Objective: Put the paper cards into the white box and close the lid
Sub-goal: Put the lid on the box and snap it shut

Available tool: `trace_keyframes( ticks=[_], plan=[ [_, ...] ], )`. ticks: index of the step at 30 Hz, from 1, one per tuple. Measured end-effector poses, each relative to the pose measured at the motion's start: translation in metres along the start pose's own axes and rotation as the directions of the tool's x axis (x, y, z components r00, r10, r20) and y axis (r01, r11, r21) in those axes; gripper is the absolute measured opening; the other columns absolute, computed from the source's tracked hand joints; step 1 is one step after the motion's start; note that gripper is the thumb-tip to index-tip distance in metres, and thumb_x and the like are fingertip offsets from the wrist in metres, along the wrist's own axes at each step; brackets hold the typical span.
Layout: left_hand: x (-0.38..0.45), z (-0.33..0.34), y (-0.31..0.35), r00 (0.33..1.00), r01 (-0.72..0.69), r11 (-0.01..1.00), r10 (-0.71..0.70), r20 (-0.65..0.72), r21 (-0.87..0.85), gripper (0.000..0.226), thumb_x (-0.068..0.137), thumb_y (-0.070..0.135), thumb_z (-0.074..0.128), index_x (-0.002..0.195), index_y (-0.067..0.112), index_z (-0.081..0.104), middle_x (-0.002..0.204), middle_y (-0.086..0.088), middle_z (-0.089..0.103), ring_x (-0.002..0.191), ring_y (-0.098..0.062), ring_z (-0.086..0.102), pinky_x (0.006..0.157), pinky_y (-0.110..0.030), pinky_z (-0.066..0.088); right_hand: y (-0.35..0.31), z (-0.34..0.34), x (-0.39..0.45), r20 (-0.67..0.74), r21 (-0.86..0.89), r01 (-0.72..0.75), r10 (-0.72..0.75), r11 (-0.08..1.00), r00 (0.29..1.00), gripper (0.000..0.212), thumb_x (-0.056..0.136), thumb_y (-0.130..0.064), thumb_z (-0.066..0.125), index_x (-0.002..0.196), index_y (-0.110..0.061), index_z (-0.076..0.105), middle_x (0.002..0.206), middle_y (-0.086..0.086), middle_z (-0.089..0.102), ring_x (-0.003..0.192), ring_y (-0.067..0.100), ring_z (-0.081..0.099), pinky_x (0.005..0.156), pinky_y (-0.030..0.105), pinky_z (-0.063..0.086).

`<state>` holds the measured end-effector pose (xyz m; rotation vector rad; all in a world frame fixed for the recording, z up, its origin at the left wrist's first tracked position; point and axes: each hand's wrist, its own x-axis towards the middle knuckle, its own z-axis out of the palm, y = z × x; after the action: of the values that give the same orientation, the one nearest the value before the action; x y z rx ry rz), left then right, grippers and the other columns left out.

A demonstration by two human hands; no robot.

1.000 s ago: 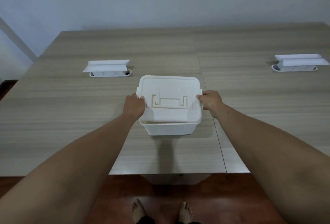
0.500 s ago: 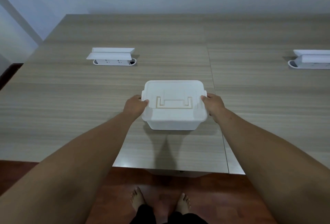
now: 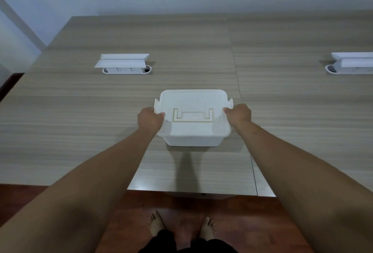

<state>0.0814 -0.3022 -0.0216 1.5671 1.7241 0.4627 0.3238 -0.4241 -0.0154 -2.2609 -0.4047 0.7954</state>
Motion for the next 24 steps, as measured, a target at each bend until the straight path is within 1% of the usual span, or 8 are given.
trace_keyframes(
  ticks=[2,4,8,10,13,20,22,24],
  plan=[
    [-0.006,0.007,-0.001,0.995,-0.073,0.993,0.078,-0.056,0.090,0.007,0.082,0.019,0.060,0.076,0.015,0.061,0.072,-0.008,0.058,0.068,-0.025,0.051,0.064,-0.028,0.040,-0.002,0.008,-0.007,-0.042,-0.065,0.051,-0.054,0.997,0.998,0.030,0.088,-0.022,0.059,0.099,0.005,0.067,0.105,0.020,0.069,0.096,0.035,0.066,0.066,0.028,0.039],
    [-0.010,0.010,-0.001,0.992,-0.079,0.994,0.086,-0.097,0.072,0.009,0.081,0.017,0.058,0.073,0.019,0.054,0.070,-0.008,0.056,0.067,-0.025,0.049,0.065,-0.030,0.041,-0.002,0.011,-0.013,-0.061,-0.109,0.070,-0.077,0.992,0.995,0.028,0.092,-0.020,0.054,0.095,0.005,0.066,0.105,0.020,0.067,0.089,0.032,0.062,0.064,0.027,0.035],
    [-0.002,0.005,0.001,0.996,-0.046,0.999,0.047,-0.073,0.006,0.009,0.077,0.014,0.059,0.072,0.013,0.066,0.071,-0.009,0.064,0.068,-0.027,0.057,0.067,-0.035,0.052,-0.008,0.010,-0.009,-0.075,-0.156,0.075,-0.087,0.985,0.993,0.026,0.092,-0.018,0.057,0.102,0.005,0.066,0.111,0.022,0.067,0.100,0.037,0.066,0.068,0.028,0.041],
    [0.005,0.002,0.003,0.998,-0.025,0.999,0.024,-0.054,-0.019,0.008,0.070,0.015,0.057,0.067,0.013,0.064,0.067,-0.009,0.060,0.063,-0.025,0.054,0.059,-0.033,0.047,-0.015,0.011,-0.005,-0.068,-0.174,0.068,-0.081,0.982,0.994,0.026,0.092,-0.016,0.058,0.105,0.005,0.065,0.114,0.023,0.067,0.104,0.039,0.065,0.070,0.029,0.043],
    [0.024,-0.003,0.006,0.999,-0.011,1.000,0.010,-0.048,-0.017,0.010,0.063,0.020,0.054,0.067,0.018,0.063,0.065,-0.007,0.057,0.060,-0.022,0.051,0.057,-0.030,0.042,-0.030,0.016,0.005,-0.062,-0.175,0.080,-0.092,0.981,0.994,0.025,0.092,-0.017,0.058,0.102,0.005,0.065,0.112,0.022,0.068,0.101,0.038,0.066,0.069,0.029,0.045],
    [0.073,-0.014,0.028,1.000,-0.027,0.999,0.027,-0.008,0.030,0.005,0.070,0.018,0.059,0.066,0.019,0.062,0.066,-0.006,0.055,0.062,-0.021,0.049,0.060,-0.029,0.041,-0.070,0.033,0.029,-0.064,-0.195,0.084,-0.098,0.977,0.993,0.026,0.092,-0.019,0.059,0.102,0.004,0.065,0.109,0.021,0.069,0.097,0.038,0.067,0.067,0.029,0.045],
    [0.080,-0.016,0.034,0.999,-0.049,0.998,0.049,0.004,0.035,0.010,0.074,0.016,0.059,0.064,0.015,0.061,0.064,-0.008,0.055,0.062,-0.023,0.049,0.059,-0.029,0.040,-0.075,0.038,0.032,-0.070,-0.204,0.077,-0.093,0.976,0.993,0.026,0.092,-0.019,0.058,0.101,0.004,0.065,0.107,0.021,0.069,0.096,0.038,0.068,0.067,0.030,0.045],
    [0.089,-0.017,0.037,0.997,-0.079,0.995,0.079,-0.003,0.057,0.018,0.079,0.012,0.054,0.061,0.010,0.053,0.059,-0.007,0.051,0.063,-0.024,0.048,0.056,-0.027,0.035,-0.078,0.043,0.032,-0.079,-0.204,0.076,-0.094,0.976,0.992,0.024,0.093,-0.020,0.058,0.096,0.003,0.065,0.104,0.021,0.069,0.092,0.038,0.068,0.066,0.031,0.046]
  ],
)
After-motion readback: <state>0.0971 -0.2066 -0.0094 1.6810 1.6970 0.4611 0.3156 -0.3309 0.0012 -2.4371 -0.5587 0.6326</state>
